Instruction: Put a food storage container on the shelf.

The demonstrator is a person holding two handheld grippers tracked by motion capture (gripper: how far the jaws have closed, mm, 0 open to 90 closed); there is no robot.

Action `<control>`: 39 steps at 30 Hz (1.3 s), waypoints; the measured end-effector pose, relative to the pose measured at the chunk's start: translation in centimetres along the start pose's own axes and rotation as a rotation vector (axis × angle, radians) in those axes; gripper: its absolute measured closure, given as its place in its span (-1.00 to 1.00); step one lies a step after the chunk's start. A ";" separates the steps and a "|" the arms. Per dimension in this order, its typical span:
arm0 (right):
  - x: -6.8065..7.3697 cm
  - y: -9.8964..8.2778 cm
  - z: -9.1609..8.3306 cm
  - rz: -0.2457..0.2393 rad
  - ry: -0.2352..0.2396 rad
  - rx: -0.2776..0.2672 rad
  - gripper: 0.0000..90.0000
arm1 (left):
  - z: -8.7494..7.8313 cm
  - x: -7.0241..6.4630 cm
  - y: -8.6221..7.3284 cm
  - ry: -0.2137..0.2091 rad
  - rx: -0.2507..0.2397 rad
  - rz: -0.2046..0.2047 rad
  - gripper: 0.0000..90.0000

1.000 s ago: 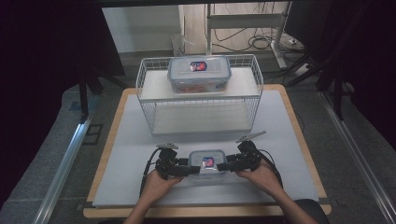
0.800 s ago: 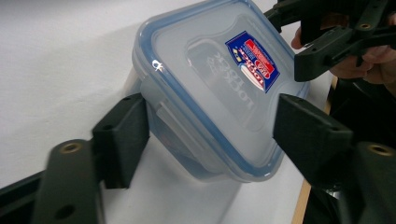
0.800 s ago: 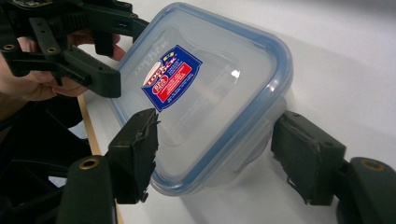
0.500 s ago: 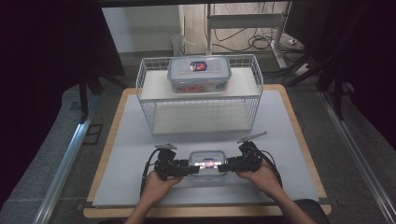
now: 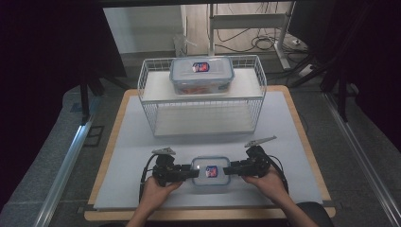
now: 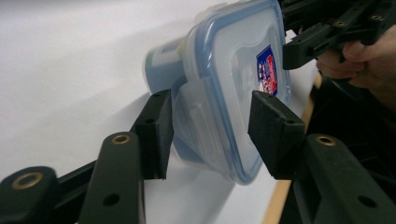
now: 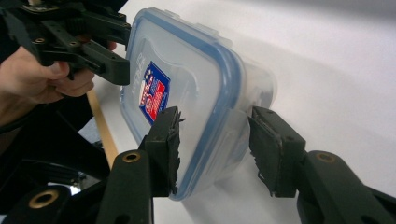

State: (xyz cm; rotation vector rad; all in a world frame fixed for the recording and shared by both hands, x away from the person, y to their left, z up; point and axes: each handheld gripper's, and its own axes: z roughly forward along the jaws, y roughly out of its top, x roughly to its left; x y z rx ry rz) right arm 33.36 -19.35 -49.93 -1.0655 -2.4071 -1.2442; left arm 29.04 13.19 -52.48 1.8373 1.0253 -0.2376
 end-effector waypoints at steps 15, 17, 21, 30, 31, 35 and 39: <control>-0.8 -1.0 -0.4 0.028 0.060 -0.011 0.45 | -0.6 0.4 -0.7 -0.037 -0.014 -0.040 0.25; -0.8 -1.0 -0.4 0.028 0.061 -0.011 0.45 | -0.6 0.1 -0.5 -0.014 -0.009 -0.017 0.25; -0.8 -0.9 -0.2 0.034 0.061 -0.012 0.40 | -0.6 0.4 -0.6 -0.027 -0.013 -0.029 0.25; -1.7 -0.4 0.4 0.036 0.093 -0.017 0.20 | -1.0 0.3 -0.4 0.008 -0.040 -0.008 0.31; -1.8 -0.4 0.4 0.041 0.092 -0.017 0.16 | -1.0 0.4 -0.3 0.001 -0.031 -0.007 0.38; -2.3 -0.6 1.0 0.098 0.143 -0.007 0.05 | -0.9 0.7 -0.3 -0.021 -0.038 -0.028 0.40; -2.3 -0.4 0.7 0.103 0.139 -0.015 0.17 | -0.8 1.0 -0.3 -0.029 -0.049 -0.052 0.39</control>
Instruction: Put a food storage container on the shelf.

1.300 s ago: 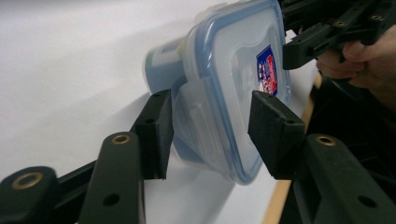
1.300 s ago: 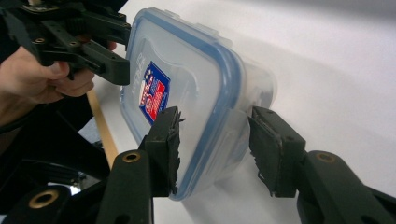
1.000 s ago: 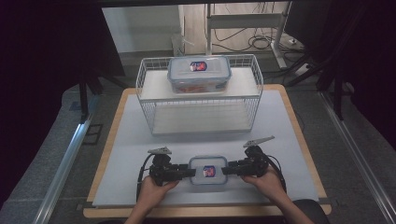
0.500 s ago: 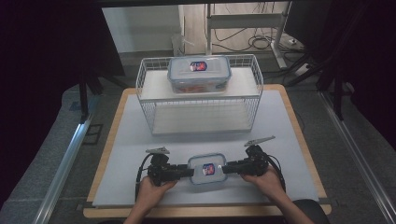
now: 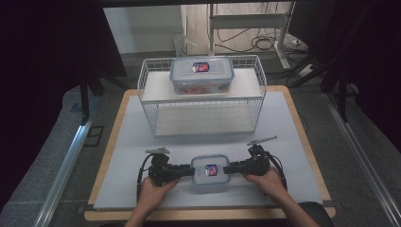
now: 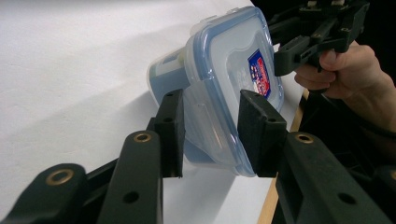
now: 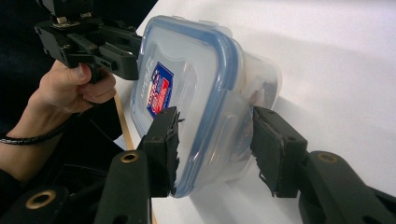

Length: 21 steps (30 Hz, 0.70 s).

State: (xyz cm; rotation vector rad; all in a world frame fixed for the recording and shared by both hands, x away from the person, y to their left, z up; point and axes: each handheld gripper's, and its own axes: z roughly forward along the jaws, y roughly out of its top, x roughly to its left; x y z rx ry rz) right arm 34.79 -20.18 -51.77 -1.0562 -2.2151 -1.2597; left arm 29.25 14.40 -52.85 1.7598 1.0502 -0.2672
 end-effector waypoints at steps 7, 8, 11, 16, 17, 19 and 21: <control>0.1 -0.2 -0.1 -0.005 -0.005 -0.002 0.18 | 0.6 0.0 -0.2 0.003 0.002 -0.001 0.20; 0.1 -0.2 -0.1 -0.004 -0.005 -0.005 0.18 | 0.6 0.0 -0.3 0.001 0.003 -0.006 0.20; 0.2 -0.2 -0.1 -0.007 -0.004 -0.004 0.18 | 0.8 0.5 -0.5 -0.028 0.017 -0.044 0.08; 0.4 -0.2 -0.1 -0.023 -0.015 0.001 0.18 | 0.9 1.0 -0.7 -0.071 0.012 -0.081 0.06; 0.3 -0.2 -0.1 -0.024 -0.015 0.001 0.18 | 0.9 1.0 -0.6 -0.085 0.013 -0.087 0.14; 0.3 -0.2 -0.1 -0.024 -0.013 -0.002 0.19 | 0.8 1.0 -0.6 -0.087 0.016 -0.093 0.18; 0.3 -0.2 -0.2 -0.023 -0.011 -0.002 0.21 | 0.8 0.9 -0.6 -0.090 0.011 -0.107 0.21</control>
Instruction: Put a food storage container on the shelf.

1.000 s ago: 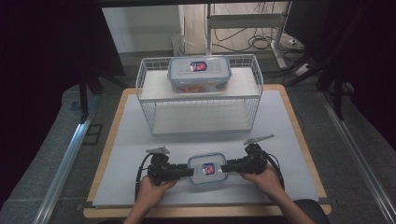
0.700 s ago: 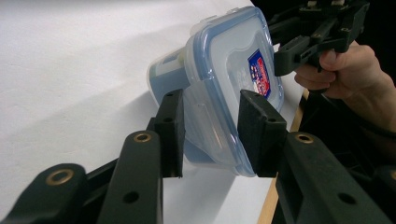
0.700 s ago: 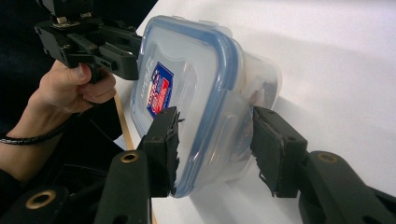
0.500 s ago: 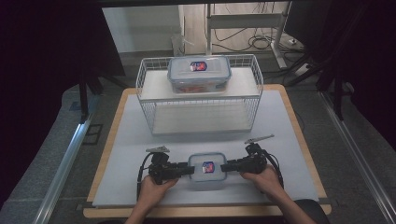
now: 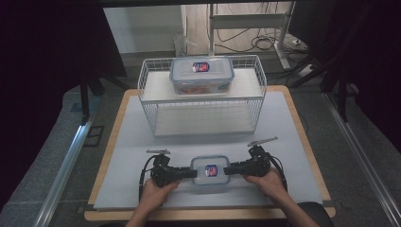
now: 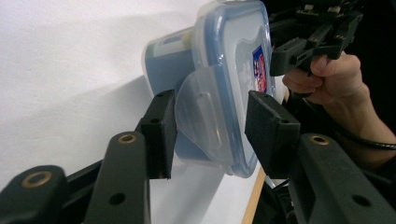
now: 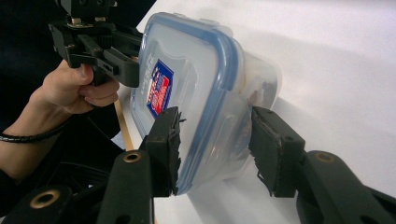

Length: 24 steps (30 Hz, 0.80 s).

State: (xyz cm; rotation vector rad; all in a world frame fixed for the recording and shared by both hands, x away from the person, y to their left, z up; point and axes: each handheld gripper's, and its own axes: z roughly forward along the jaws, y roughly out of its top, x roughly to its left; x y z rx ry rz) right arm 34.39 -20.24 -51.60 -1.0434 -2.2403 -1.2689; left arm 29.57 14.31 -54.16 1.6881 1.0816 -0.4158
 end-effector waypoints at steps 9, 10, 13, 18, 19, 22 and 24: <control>0.1 -0.1 -0.1 0.025 0.002 -0.012 0.25 | -0.2 -0.1 0.1 -0.003 -0.001 -0.028 0.26; 0.1 -0.1 -0.1 0.028 0.001 -0.013 0.25 | -0.2 -0.1 0.2 0.001 -0.002 -0.027 0.26; 0.3 -0.2 -0.1 0.033 -0.008 -0.025 0.27 | -0.3 -0.2 0.4 0.014 -0.015 -0.023 0.27; 0.5 -0.2 0.0 0.046 -0.005 -0.048 0.27 | -0.7 -0.3 0.7 0.022 -0.037 -0.037 0.27; 0.5 -0.1 0.0 0.044 -0.005 -0.057 0.27 | -0.8 -0.5 0.8 0.026 -0.041 -0.032 0.27; 0.9 0.2 -0.4 0.028 -0.005 -0.081 0.27 | -1.1 -1.1 1.3 0.032 -0.055 -0.005 0.27; 1.2 0.4 -0.6 0.021 -0.005 -0.091 0.27 | -1.2 -1.4 1.5 0.037 -0.059 0.015 0.27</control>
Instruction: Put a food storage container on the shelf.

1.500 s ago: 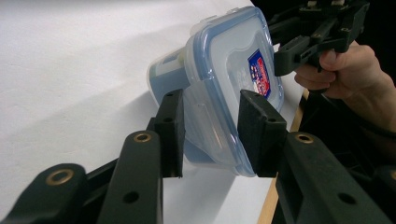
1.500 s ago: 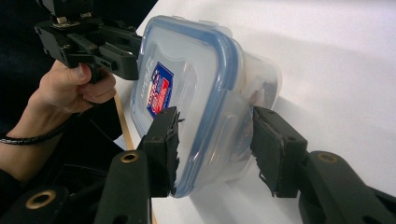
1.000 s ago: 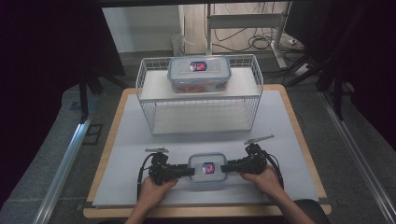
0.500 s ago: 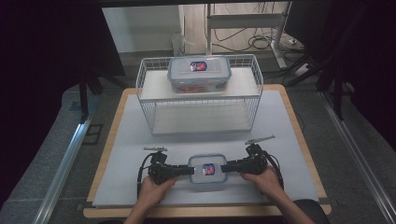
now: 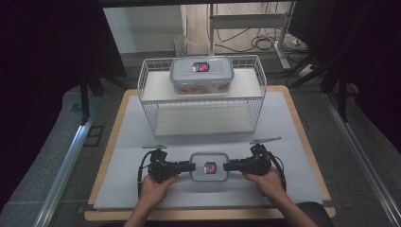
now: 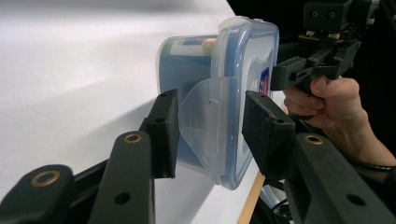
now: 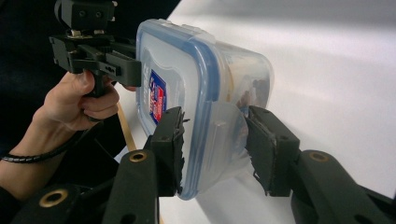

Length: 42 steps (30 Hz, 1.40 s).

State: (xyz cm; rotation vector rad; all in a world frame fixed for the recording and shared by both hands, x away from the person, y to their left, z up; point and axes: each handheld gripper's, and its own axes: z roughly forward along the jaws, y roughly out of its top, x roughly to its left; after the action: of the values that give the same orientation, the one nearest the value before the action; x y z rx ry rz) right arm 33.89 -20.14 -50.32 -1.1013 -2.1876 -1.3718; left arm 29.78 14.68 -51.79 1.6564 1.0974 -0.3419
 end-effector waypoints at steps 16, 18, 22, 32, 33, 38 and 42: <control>1.6 2.3 -1.4 -0.059 -0.005 -0.057 0.27 | -1.1 -2.0 2.5 0.018 -0.037 0.090 0.28; 1.7 2.6 -1.6 -0.064 -0.001 -0.070 0.27 | -1.3 -2.1 3.0 0.018 -0.041 0.091 0.27; 2.2 3.5 -2.0 -0.080 -0.003 -0.088 0.30 | -1.7 -2.5 4.1 0.013 -0.050 0.089 0.27; 3.8 6.9 -3.3 -0.124 0.007 -0.130 0.31 | -3.4 -4.3 7.7 0.024 -0.085 0.146 0.27; 4.0 7.4 -3.4 -0.132 0.006 -0.136 0.31 | -3.7 -4.5 8.2 0.025 -0.089 0.157 0.27; 5.3 10.0 -4.4 -0.157 0.008 -0.158 0.31 | -4.8 -5.9 10.9 0.027 -0.104 0.188 0.27; 6.3 12.2 -5.1 -0.174 0.004 -0.171 0.31 | -5.6 -6.7 12.9 0.027 -0.118 0.204 0.27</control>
State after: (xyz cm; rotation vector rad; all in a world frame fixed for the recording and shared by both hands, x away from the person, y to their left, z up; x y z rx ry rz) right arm 38.43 -18.99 -36.50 -0.9815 -2.2415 -1.6598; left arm 34.77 16.23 -37.13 1.6544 0.9403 -0.1208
